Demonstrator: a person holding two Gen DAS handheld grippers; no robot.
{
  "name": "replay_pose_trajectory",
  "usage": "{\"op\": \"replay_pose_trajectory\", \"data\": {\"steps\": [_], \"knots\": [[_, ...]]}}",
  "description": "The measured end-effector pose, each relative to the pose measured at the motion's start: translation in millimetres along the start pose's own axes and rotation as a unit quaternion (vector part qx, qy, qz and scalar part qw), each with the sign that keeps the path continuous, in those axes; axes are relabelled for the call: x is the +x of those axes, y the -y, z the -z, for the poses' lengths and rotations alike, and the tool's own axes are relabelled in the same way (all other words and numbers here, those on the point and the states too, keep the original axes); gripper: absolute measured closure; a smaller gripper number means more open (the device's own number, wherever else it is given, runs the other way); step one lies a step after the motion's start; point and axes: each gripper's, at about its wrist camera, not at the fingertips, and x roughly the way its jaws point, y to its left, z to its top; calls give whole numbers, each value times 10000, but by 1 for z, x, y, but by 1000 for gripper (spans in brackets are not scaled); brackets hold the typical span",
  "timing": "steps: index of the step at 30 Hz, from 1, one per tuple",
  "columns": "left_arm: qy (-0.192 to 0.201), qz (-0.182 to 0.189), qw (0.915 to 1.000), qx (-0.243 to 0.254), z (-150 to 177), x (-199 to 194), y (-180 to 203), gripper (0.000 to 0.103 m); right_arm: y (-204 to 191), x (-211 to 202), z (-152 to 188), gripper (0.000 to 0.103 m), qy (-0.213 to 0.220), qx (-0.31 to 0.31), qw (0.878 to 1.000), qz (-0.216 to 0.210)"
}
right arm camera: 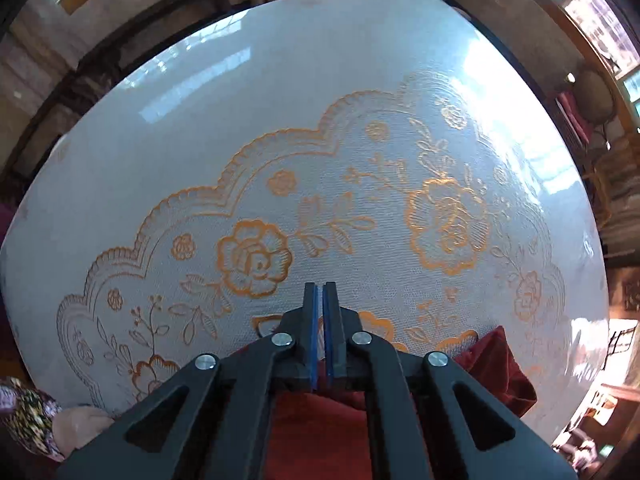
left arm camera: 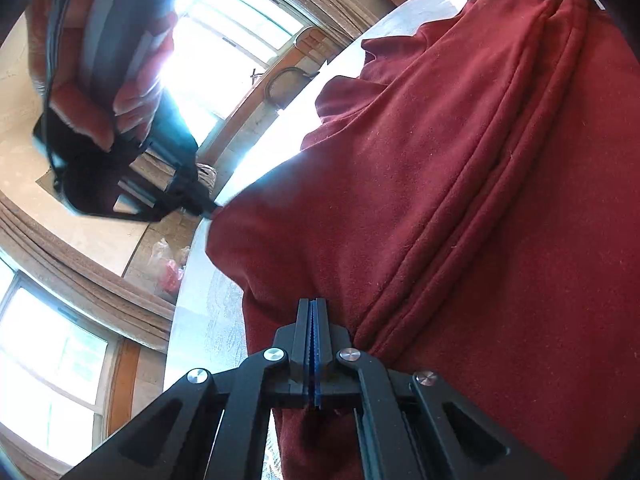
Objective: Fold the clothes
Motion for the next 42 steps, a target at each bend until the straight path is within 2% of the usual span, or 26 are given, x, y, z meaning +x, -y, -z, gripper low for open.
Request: {"op": "replay_pose_trajectory", "data": {"steps": [2,3,5,8,10,12,14,15,16,18,19,20,21,23,25,28,31,34,36,38,40,42], "knots": [[1,2,10000,2,-1,1,0,103,28,1,-4,103,130,535,9983,-194],[2,3,10000,2,-1,1,0,103,31,0,-3,103,185,538,9977,-365],[3,2,10000,4,-1,1,0,103,19,-3,2,101,156,136,9972,-720],[-4,15,10000,-29,2,-1,-2,103,-10,-6,11,96,40,-621,9957,-681],[-20,54,9999,-108,5,-5,-6,103,-23,-6,13,96,49,-825,9915,-1010],[-36,93,9998,-188,9,-9,-10,103,-34,5,12,96,-58,-1025,9907,-895],[-52,131,9995,-268,13,-12,-14,103,-33,25,2,96,-124,-957,9950,-241],[-59,151,9994,-308,15,-14,-16,103,-27,31,-4,96,-16,-754,9971,75],[-67,170,9992,-347,17,-16,-18,103,-16,27,-8,96,245,-462,9986,61],[-83,209,9988,-427,21,-20,-22,99,7,6,-9,96,848,15,9951,-499],[-91,228,9986,-467,23,-22,-24,99,14,-8,-1,95,1085,69,9907,-813],[-98,302,9979,-571,26,-23,-32,96,18,-22,9,90,1222,35,9889,-840],[-101,376,9966,-724,28,-25,-41,92,21,-36,23,88,1329,-13,9884,-733],[-24,506,9927,-1099,31,-27,-62,92,27,-64,56,85,1558,-86,9864,-510],[157,601,9871,-1474,29,-31,-80,92,29,-71,98,77,1657,195,9856,-285],[366,936,9761,-1928,16,-28,-96,90,36,-74,168,76,1724,745,9822,50],[318,1359,9677,-2098,0,-9,-98,90,60,-51,229,76,1534,1247,9801,166],[54,1384,9700,-1999,3,12,-91,90,61,-12,265,76,1393,1698,9756,79],[-128,1385,9714,-1922,5,27,-86,88,68,9,286,76,1284,1966,9719,179],[-180,1357,9740,-1804,7,34,-83,84,82,16,302,76,1540,2221,9627,105],[-177,1337,9767,-1669,4,34,-81,84,99,12,321,76,1696,2718,9469,282],[-203,1364,9772,-1615,0,33,-82,84,119,5,342,75,1903,3345,9229,98]]}}
